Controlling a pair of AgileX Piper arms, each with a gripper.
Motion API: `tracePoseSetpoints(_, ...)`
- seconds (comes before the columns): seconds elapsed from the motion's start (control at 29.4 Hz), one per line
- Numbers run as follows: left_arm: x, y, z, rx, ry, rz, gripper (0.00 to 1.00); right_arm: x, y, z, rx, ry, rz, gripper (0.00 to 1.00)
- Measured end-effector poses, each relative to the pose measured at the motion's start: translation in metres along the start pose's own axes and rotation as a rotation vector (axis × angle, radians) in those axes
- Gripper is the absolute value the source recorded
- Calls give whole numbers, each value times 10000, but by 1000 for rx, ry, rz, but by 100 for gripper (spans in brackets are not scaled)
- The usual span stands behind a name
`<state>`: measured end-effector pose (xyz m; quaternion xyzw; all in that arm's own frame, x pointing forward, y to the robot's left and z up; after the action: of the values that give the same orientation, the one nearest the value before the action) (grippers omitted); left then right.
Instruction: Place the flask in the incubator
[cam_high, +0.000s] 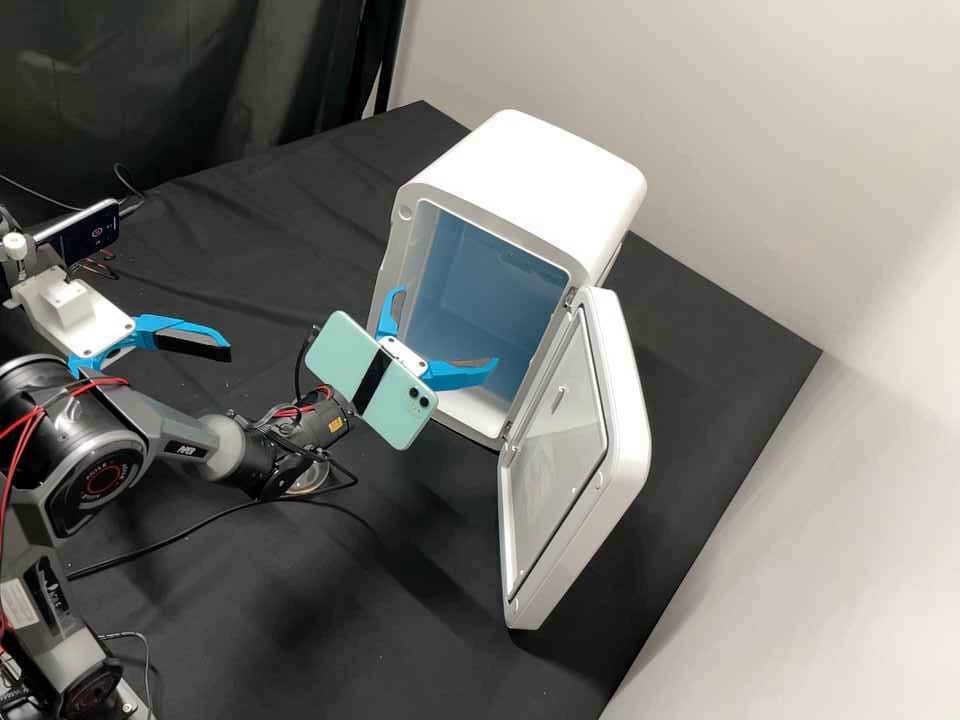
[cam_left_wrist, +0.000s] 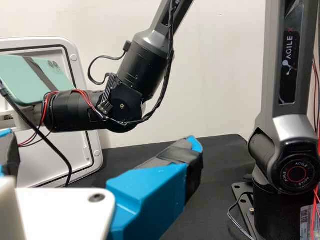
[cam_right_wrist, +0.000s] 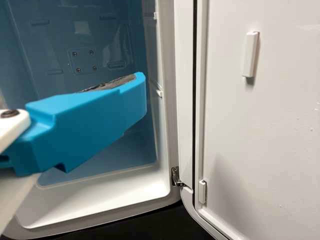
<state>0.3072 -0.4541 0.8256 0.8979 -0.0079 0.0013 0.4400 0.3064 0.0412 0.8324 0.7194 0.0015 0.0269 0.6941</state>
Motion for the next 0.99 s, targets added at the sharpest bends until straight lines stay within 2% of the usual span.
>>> tracePoseSetpoints(0.44,-5,-7,-1,0,0,-3,100,0,0,0,0,0,0,100)
tracePoseSetpoints(0.54,-36,-46,-5,0,2,-18,100,0,0,0,0,0,0,100)
tracePoseSetpoints(0.71,-117,-151,-18,-1,8,-61,100,0,0,0,0,0,0,100)
tracePoseSetpoints(0.85,-226,-231,-55,20,-3,-100,100,0,0,0,0,0,0,100)
tracePoseSetpoints(0.92,-287,-232,-106,11,14,-104,100,0,0,0,0,0,0,100)
tracePoseSetpoints(0.99,-352,-218,-155,0,32,-95,100,0,1,1,1,-1,1,100)
